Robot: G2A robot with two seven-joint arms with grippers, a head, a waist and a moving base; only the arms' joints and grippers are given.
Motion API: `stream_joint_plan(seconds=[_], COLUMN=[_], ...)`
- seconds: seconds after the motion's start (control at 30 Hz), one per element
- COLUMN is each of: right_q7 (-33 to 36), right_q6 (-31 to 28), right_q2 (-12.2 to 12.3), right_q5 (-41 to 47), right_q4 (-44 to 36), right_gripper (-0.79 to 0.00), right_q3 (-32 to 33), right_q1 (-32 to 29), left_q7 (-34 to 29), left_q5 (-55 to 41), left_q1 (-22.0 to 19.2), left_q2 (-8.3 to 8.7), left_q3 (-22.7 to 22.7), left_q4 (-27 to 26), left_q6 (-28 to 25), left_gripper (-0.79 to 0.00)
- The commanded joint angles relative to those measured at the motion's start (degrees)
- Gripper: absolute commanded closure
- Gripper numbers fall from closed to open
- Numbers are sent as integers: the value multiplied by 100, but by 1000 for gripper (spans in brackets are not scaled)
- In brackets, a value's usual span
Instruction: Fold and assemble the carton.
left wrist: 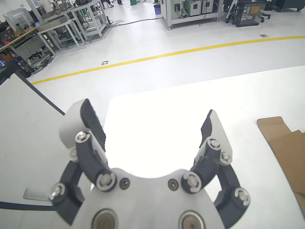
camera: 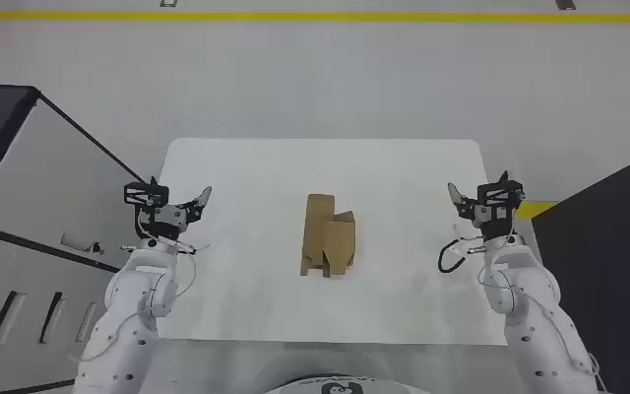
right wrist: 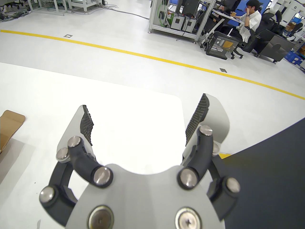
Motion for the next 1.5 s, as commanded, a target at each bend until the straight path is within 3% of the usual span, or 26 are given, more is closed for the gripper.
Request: stream_joint_plan(seconds=[0.0,0.27,0.53,0.9,1.03,1.3,1.47], right_q7=[0,0,0,0,0,0,0], right_q6=[0,0,0,0,0,0,0], right_q2=[0,0,0,0,0,0,0], right_q5=[0,0,0,0,0,0,0], right_q4=[0,0,0,0,0,0,0], right_gripper=[-784,-785,-785,-785,-785,-785,-785], right_q3=[0,0,0,0,0,0,0], right_q1=[0,0,0,0,0,0,0], left_q7=[0,-12,-192,-153,-161,-273,-262], left_q5=[0,46,219,271,547,1776,1815], left_q1=[0,3,310,320,480,751,750], left_q2=[0,-4,-9,-7,0,-6,-5], left_q3=[0,-9,100,115,333,1149,1171], left_q4=[0,-48,-655,-721,-935,-1277,-1296], left_q6=[0,27,-298,-387,-760,-1014,-1035], left_gripper=[-785,-785,-785,-785,-785,-785,-785])
